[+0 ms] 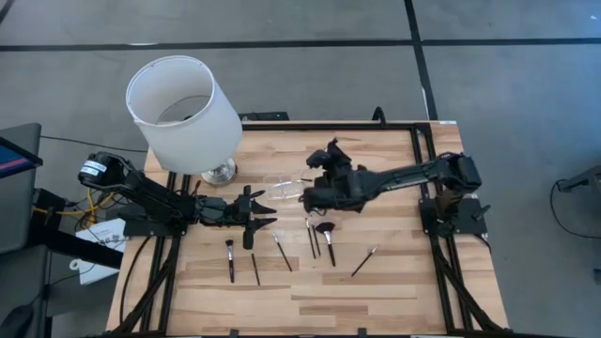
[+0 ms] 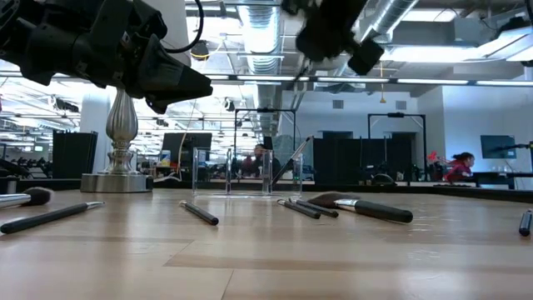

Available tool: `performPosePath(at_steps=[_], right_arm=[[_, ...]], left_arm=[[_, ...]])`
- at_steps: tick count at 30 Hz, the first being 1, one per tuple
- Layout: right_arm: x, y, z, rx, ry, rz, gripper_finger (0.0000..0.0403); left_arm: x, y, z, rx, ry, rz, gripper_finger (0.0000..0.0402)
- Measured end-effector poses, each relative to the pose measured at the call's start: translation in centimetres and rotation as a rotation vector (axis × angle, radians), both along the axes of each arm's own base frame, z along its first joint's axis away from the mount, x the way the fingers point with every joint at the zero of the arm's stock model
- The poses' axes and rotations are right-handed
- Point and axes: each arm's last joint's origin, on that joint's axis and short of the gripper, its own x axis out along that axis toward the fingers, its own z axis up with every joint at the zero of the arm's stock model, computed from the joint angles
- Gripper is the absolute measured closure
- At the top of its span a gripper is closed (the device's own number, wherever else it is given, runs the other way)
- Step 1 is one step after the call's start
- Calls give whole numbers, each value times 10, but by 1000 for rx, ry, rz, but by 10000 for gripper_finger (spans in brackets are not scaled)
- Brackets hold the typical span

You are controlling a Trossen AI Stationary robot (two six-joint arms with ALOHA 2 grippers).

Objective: Put items in baskets/containers
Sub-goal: Put the black blush brush into the transparent organizer

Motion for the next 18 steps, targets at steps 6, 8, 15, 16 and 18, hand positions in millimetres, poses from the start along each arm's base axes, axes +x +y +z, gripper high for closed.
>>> performPosePath(at_steps=[6,8,15,16,18], right_arm=[[20,-8,-43,-11,121,-22,395],[24,-10,-58,-12,150,-32,394],[33,-12,-84,85,132,-35,397],[33,-11,-84,107,134,-30,397],[35,-10,-87,168,134,-15,394]], left_arm=[[0,0,0,-2,1,0,294],[-1,0,-1,0,5,0,294],[-1,0,-2,2,7,0,294],[-1,0,-2,2,7,0,294],[-1,0,-2,2,6,0,294]])
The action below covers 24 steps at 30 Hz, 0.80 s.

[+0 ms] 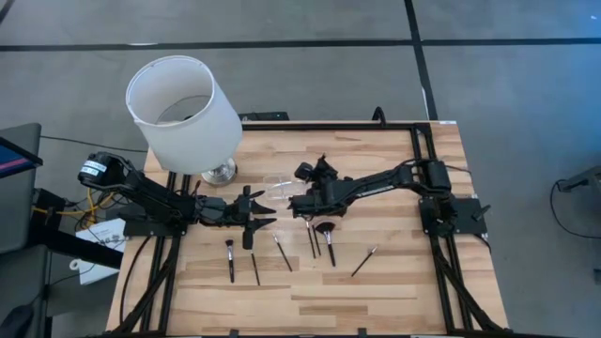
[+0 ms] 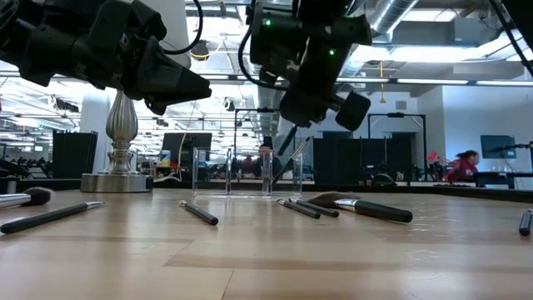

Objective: Put items in baskets/containers
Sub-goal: Put the black blush brush into the transparent organizer, then put the black liner brush into the transparent organizer

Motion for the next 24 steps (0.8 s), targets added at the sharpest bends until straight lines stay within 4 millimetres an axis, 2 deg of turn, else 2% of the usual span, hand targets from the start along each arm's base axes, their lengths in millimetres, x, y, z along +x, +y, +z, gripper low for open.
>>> performPosePath(at_steps=[10,18,24], right_arm=[[9,-5,-23,42,23,5,373],[15,-6,-25,68,-93,-22,344],[15,2,-25,72,-98,-3,330]], left_arm=[[0,0,0,-11,-5,1,294],[0,0,0,-12,-7,2,294],[0,0,0,-12,-7,1,294]])
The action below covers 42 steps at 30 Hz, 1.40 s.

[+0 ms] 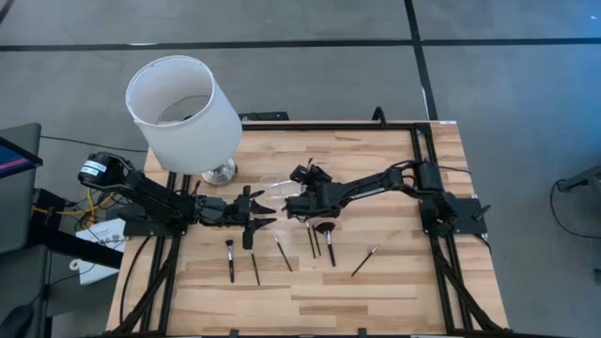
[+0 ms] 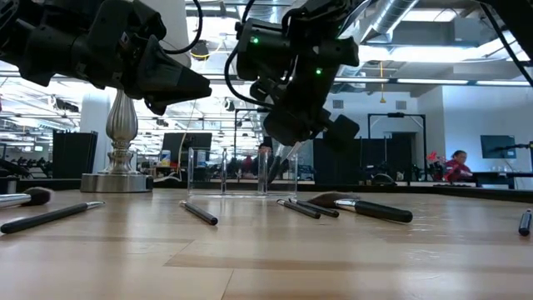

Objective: Put items in baskets/containers
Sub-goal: Put the black liner brush into the transparent organizer

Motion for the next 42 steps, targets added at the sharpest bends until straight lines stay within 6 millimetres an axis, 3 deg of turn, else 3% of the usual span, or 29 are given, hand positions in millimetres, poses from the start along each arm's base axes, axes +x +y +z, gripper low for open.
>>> performPosePath(at_steps=[8,12,17,19,23,26,30,33,37,42], right_arm=[[-4,16,1,-36,-81,-18,319],[-14,27,11,-61,-155,-51,320],[-38,45,44,-16,-343,-113,321],[-48,51,63,48,-515,-173,321],[-74,55,97,295,-870,-440,322],[-92,55,114,471,-1007,-688,322],[-110,68,124,658,-859,-809,322],[-115,87,125,790,-718,-757,322],[-129,108,132,842,-628,-664,322],[-169,114,172,917,-711,-546,322]], left_arm=[[0,0,0,-70,-3,-3,294],[0,-2,0,-84,-1,-63,294],[0,-3,1,-86,-4,-71,294],[0,-3,1,-86,-5,-70,294],[0,-3,1,-87,-8,-68,294],[0,-3,1,-87,-12,-68,294],[0,-3,1,-87,-12,-68,294],[0,-3,1,-87,-12,-68,294],[0,-3,1,-87,-11,-68,294],[0,-2,1,-87,-12,-65,294]])
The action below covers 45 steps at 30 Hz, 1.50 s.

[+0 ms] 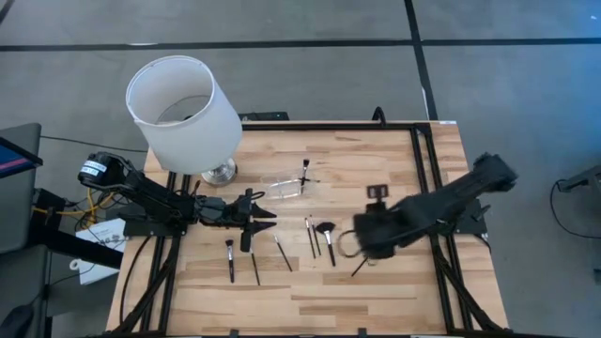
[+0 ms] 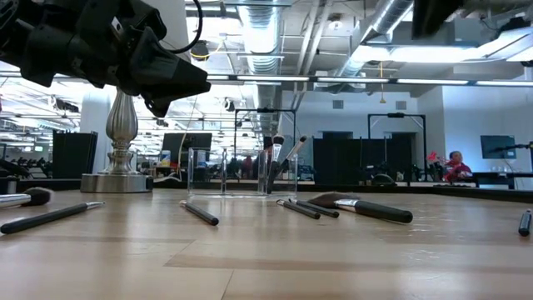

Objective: Put items in baskets/containers
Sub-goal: Put the black liner brush into the transparent organizer

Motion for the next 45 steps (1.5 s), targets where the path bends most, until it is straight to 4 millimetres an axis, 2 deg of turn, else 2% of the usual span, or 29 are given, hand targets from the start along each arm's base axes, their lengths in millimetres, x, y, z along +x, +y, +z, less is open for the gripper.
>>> performPosePath(at_steps=[3,4,6,8,11,13,17,21,25,28,32,34,39,45], right_arm=[[-32,-10,29,53,-194,-25,322],[-41,-13,31,84,-269,-44,322],[-54,-17,22,187,-436,-61,322],[-60,-16,-4,278,-557,-4,322],[-69,-11,-59,384,-677,102,322],[-73,-9,-89,462,-787,121,322],[-83,-9,-142,531,-871,143,322],[-90,-10,-175,510,-822,167,322],[-91,-7,-194,498,-713,208,322],[-89,-4,-206,504,-645,233,322],[-87,-2,-222,463,-573,234,322],[-85,0,-227,457,-565,234,322],[-83,4,-233,503,-547,260,322],[-85,7,-241,495,-508,277,322]], left_arm=[[0,1,0,0,-1,7,294],[0,1,0,0,-2,9,294],[0,1,0,0,-3,9,294],[0,1,0,0,-3,8,294],[0,1,0,0,-3,7,294],[0,1,0,0,-3,8,294],[0,1,0,8,-4,7,294],[0,1,0,8,-4,7,294],[2,0,4,-13,-27,-7,294],[12,-3,21,-67,-98,-10,294],[29,-8,49,45,-192,-42,294],[35,-9,56,86,-185,-50,294],[38,-1,43,84,-28,-19,294],[34,1,35,41,0,-8,294]])
